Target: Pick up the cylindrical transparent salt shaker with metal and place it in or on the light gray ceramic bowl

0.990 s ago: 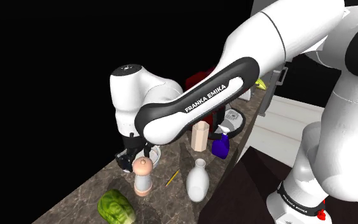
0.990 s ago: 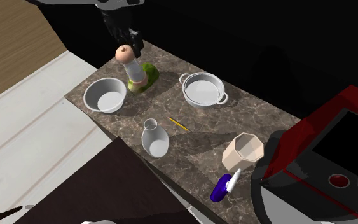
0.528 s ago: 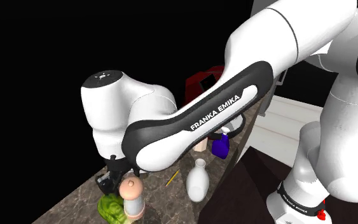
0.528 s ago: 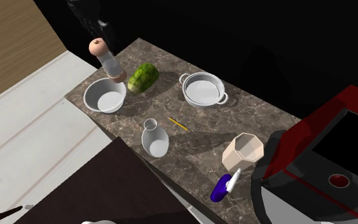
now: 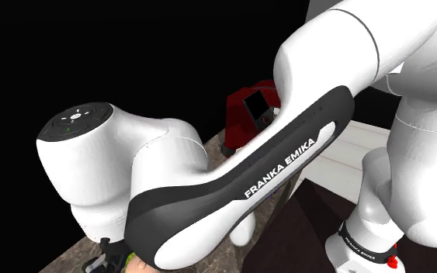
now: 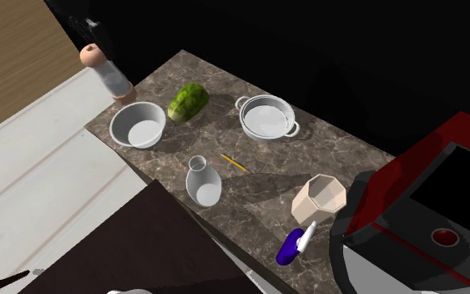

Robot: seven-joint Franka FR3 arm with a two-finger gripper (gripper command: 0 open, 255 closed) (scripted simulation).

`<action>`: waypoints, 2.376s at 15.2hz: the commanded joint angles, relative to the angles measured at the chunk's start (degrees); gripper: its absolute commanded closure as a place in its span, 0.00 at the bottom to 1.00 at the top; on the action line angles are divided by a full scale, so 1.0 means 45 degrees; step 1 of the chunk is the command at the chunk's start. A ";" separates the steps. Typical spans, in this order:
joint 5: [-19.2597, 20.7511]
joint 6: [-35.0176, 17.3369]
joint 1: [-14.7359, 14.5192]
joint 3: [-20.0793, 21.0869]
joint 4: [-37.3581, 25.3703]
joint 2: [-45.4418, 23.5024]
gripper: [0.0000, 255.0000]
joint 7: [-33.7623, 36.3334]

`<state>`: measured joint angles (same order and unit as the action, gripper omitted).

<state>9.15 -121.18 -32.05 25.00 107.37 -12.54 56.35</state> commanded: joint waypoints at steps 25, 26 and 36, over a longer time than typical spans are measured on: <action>0.1623 -0.3504 -0.0539 -0.0628 0.1330 -0.2441 1.00 0.1275; 0.1623 -0.3503 -0.0539 -0.0629 0.1328 -0.2442 1.00 0.1276; 0.1623 -0.3502 -0.0540 -0.0629 0.1326 -0.2442 0.00 0.1276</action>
<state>16.46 -136.93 -34.48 22.17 113.33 -23.53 62.09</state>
